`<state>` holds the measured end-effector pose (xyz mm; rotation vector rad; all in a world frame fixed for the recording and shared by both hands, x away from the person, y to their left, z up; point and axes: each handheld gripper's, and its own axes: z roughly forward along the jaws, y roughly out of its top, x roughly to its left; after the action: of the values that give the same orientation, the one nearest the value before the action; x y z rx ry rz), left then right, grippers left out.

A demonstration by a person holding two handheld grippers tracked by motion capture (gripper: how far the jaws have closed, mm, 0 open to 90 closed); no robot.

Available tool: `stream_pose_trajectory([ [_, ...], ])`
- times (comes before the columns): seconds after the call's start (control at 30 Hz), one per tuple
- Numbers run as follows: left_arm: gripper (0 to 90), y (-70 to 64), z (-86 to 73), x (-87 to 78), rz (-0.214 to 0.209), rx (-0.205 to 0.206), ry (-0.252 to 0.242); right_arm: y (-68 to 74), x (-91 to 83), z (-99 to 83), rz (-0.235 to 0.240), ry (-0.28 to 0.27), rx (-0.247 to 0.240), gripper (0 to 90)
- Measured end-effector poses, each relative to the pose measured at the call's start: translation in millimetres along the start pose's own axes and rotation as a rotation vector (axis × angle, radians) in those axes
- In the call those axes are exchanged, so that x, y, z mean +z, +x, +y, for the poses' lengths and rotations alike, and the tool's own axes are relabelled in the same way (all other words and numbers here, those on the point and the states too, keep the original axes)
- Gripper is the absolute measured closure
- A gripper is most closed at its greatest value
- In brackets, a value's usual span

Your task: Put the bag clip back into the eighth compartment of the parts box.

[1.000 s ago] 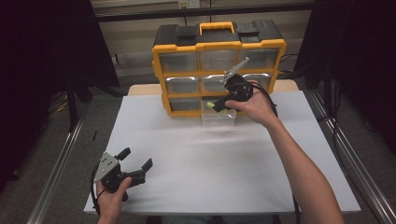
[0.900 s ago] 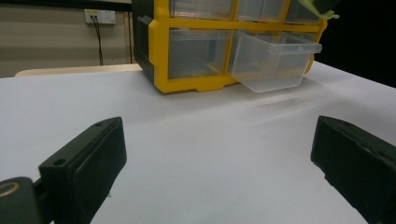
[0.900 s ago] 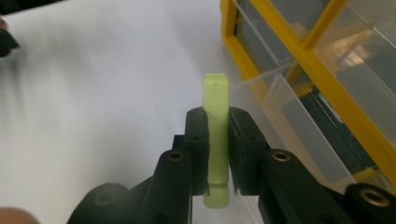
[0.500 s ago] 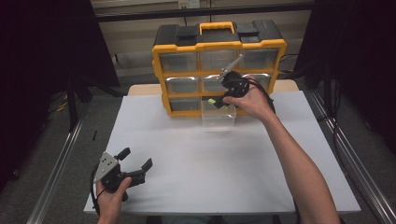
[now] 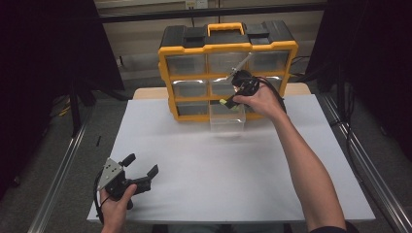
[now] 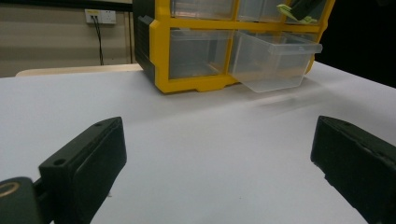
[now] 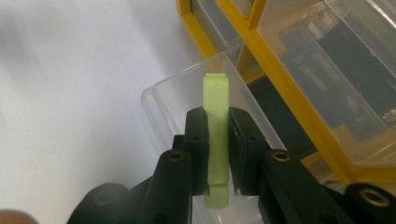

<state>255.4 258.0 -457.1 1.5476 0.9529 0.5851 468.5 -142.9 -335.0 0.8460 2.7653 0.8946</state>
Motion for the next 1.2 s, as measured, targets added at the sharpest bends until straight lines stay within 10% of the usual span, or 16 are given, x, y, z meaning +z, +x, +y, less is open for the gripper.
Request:
stream_pose_trajectory([
  [1.2,3.6,2.4,0.0,-1.4,-0.012,0.024,0.018,-9.6,30.1,-1.0,0.006,0.151,0.004,78.8],
])
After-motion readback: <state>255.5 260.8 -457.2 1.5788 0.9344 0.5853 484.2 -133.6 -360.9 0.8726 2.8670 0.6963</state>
